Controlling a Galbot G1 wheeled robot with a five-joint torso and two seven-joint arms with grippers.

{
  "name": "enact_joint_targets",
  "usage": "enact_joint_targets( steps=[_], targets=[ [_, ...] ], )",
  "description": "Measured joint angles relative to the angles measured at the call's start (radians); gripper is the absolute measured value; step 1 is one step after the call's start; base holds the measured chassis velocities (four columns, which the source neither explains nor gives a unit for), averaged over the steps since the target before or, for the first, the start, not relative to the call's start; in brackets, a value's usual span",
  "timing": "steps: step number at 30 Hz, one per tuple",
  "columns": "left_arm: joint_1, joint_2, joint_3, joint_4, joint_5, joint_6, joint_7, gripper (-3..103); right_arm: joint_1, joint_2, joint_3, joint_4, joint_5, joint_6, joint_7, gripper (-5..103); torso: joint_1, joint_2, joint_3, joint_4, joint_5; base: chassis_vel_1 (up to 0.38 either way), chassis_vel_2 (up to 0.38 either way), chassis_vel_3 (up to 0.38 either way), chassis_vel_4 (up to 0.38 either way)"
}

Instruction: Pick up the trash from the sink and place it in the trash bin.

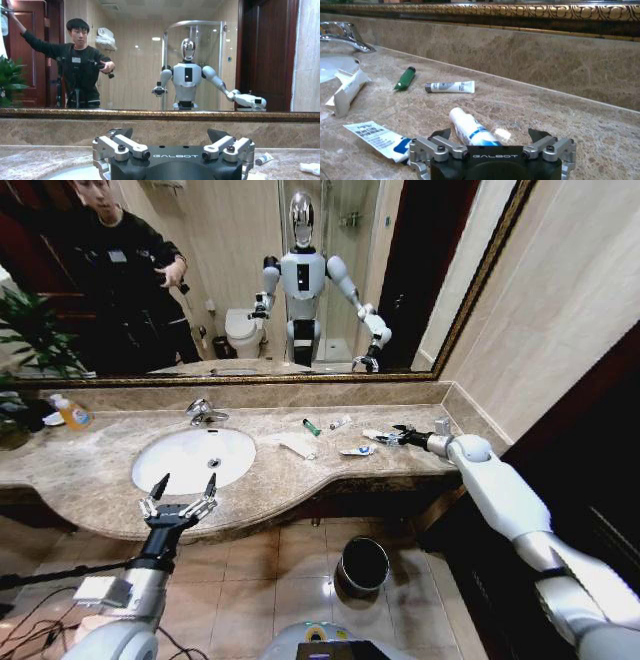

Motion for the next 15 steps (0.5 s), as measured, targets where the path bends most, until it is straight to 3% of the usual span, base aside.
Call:
enact_joint_targets(
  steps=[11,13,15],
  targets=[
    [0.000,0.000,0.000,0.000,0.000,0.000,0.000,100,0.004,-0.006,-0.018,-0.024,-0.010,0.012,-0.001,102,0.000,0.000,0.000,0.0000,-0.0002,0.000,0.000,0.000,0.000],
    [0.000,0.000,0.000,0.000,0.000,0.000,0.000,100,0.004,-0.007,-0.019,-0.025,-0.011,0.013,-0.001,99,0.000,0.000,0.000,0.0000,-0.0001,0.000,0.000,0.000,0.000],
    [0.000,0.000,0.000,0.000,0.000,0.000,0.000,100,0.003,-0.010,-0.021,-0.028,-0.011,0.013,-0.003,89,0.000,0.000,0.000,0.0000,-0.0001,0.000,0.000,0.000,0.000]
  ],
)
